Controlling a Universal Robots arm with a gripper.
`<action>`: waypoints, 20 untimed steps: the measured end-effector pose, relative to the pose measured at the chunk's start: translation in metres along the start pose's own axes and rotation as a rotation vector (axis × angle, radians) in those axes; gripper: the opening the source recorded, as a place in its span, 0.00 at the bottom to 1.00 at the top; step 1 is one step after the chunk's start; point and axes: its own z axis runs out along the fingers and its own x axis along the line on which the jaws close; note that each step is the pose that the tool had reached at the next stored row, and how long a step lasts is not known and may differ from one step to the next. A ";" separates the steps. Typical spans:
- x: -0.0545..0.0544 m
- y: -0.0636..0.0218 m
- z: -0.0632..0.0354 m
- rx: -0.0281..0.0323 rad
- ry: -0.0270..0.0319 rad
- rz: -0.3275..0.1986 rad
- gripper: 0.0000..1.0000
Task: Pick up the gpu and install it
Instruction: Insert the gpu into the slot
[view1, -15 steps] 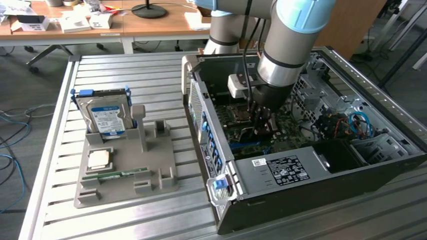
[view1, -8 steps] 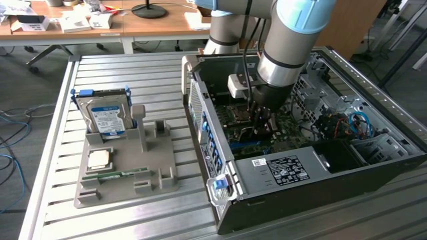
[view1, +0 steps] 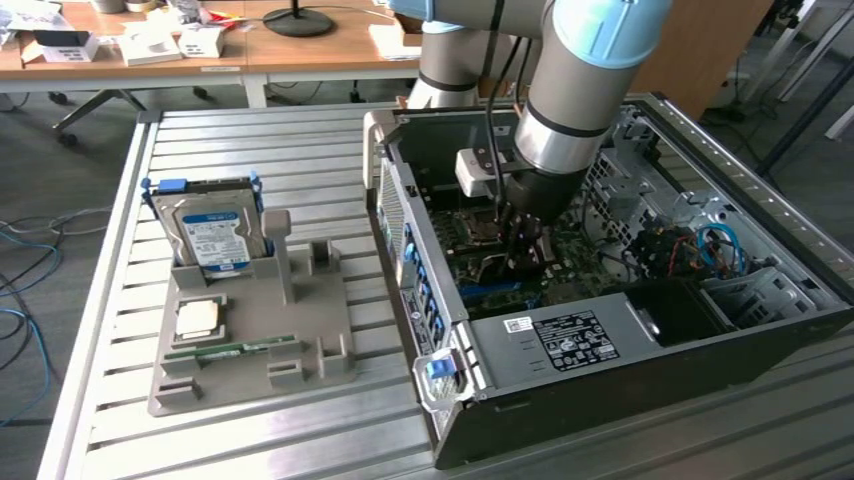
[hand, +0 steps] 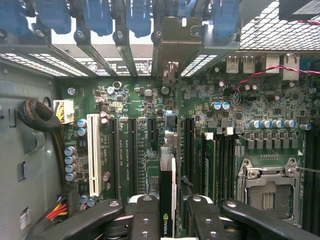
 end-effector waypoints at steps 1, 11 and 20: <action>0.000 0.0000 0.0000 0.0000 0.0000 0.000 0.26; 0.000 0.0000 -0.0001 0.0000 0.0000 0.000 0.26; 0.000 0.0001 0.0001 0.0002 -0.0002 -0.005 0.26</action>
